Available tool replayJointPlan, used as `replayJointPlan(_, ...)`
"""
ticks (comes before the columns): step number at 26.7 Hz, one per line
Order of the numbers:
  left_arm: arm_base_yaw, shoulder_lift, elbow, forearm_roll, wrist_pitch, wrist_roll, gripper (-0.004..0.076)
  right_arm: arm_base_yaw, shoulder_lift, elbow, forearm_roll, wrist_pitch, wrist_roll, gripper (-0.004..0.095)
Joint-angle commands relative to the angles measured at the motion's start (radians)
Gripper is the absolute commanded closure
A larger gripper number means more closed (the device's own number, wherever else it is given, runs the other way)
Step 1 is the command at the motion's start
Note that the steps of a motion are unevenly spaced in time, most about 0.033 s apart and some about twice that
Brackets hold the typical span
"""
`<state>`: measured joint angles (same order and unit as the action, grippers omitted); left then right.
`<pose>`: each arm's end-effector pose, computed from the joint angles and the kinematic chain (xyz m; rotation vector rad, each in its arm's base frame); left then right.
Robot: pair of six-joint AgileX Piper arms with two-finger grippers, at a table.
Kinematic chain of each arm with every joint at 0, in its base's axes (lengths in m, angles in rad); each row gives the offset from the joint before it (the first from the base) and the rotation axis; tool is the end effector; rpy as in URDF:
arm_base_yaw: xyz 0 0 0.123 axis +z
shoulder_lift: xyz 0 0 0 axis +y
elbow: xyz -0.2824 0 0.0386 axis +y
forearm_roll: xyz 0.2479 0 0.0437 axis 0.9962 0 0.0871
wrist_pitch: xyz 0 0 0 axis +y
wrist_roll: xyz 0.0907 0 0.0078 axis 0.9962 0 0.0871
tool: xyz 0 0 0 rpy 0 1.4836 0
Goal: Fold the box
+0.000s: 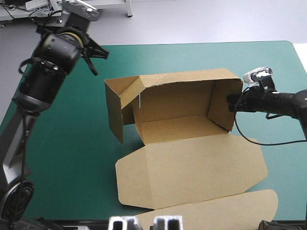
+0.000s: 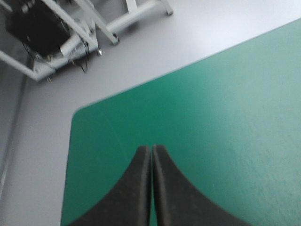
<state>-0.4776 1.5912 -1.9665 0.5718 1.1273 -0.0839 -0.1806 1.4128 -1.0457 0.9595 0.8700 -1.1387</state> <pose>0.3088 -0.1097 0.4915 0.4049 2.0638 0.3770 0.2916 0.0047 0.3052 -0.5246 2.2052 0.5276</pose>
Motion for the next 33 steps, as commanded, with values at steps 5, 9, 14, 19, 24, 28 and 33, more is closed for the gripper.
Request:
replayJointPlan(5,0.352,-0.055,-0.024,-0.434,0.159,0.167,0.0727,0.208,-0.039,-0.209,-0.298,0.04,0.456,0.0908)
replayJointPlan(9,0.479,-0.081,0.024,-0.572,0.159,0.181,0.0727,0.268,-0.022,-0.287,-0.332,0.015,0.576,0.0908)
replayJointPlan(14,0.579,-0.125,0.169,-0.64,0.159,0.215,0.0727,0.276,0.063,-0.357,-0.349,0.055,0.663,0.0908)
replayJointPlan(19,0.62,-0.167,0.357,-0.652,0.159,0.267,0.0727,0.276,0.18,-0.396,-0.364,0.079,0.683,0.0907)
replayJointPlan(24,0.621,-0.186,0.471,-0.695,0.149,0.31,0.0727,0.276,0.299,-0.428,-0.364,0.075,0.686,0.0765)
replayJointPlan(28,0.626,-0.186,0.48,-0.703,0.142,0.31,0.0727,0.276,0.353,-0.466,-0.366,0.034,0.686,0.0577)
replayJointPlan(33,0.643,-0.186,0.48,-0.719,0.146,0.31,0.0727,0.276,0.345,-0.577,-0.385,0.045,0.679,0.0574)
